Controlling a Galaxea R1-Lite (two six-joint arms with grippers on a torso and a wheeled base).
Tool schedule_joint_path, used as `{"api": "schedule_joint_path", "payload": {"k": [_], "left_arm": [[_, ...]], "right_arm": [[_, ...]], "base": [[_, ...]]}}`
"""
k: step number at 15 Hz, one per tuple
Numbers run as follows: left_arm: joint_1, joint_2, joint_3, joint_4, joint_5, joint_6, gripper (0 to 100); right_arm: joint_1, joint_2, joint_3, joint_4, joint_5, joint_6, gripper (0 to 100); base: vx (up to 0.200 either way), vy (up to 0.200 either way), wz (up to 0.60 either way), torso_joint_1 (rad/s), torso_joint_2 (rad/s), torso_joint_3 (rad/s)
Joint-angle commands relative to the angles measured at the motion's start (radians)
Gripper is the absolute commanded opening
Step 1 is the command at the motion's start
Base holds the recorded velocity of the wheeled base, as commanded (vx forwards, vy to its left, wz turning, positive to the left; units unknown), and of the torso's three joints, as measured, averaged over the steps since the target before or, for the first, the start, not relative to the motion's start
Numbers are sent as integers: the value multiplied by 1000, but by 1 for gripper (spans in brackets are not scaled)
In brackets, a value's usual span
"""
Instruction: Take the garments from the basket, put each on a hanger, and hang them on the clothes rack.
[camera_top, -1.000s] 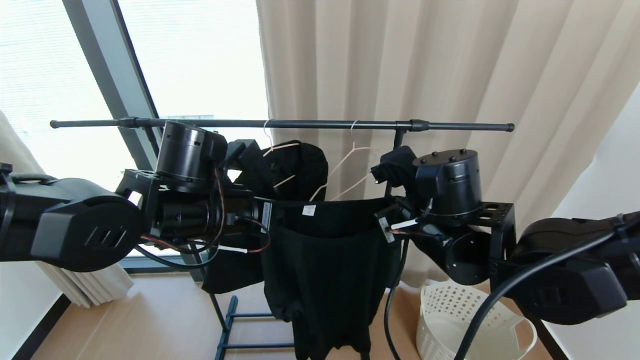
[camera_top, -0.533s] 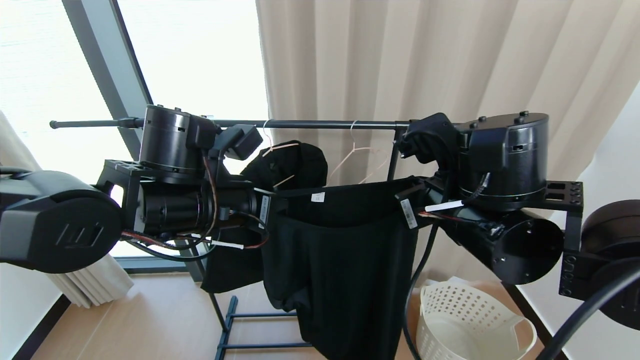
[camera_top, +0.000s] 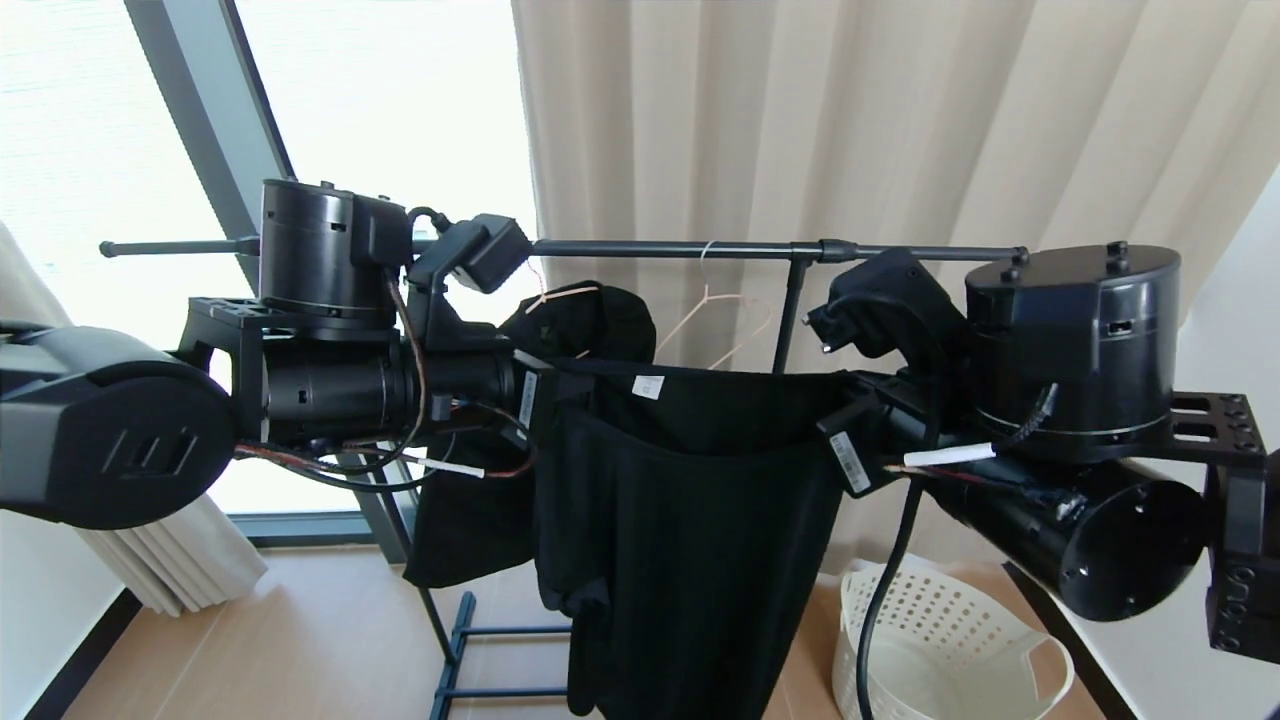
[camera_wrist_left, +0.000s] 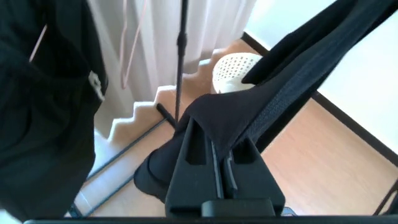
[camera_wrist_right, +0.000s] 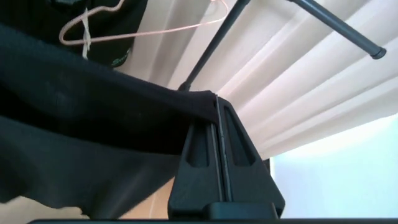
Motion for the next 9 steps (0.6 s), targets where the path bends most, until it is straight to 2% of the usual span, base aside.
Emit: {"api": "schedule_joint_path", "payload": {"k": [1, 2, 3, 5, 8, 9], "left_arm": [[24, 36, -28, -29, -48, 37, 0], [24, 36, -28, -29, -48, 37, 0], [30, 88, -93, -50, -86, 69, 0], [30, 148, -180, -50, -141, 71, 0], [30, 190, -265, -50, -232, 71, 0], [28, 203, -289, -50, -269, 71, 0]], "right_arm": [[49, -31, 33, 22, 0, -2, 0], [49, -31, 33, 22, 0, -2, 0], [113, -57, 53, 95, 2, -2, 0], [204, -82, 53, 178, 3, 4, 0], [282, -68, 40, 181, 5, 47, 0], [311, -37, 13, 181, 5, 91, 0]], "base": [[0, 0, 0, 0, 0, 0], [0, 0, 0, 0, 0, 0], [0, 0, 0, 0, 0, 0], [0, 0, 0, 0, 0, 0], [0, 0, 0, 0, 0, 0], [0, 0, 0, 0, 0, 0]]}}
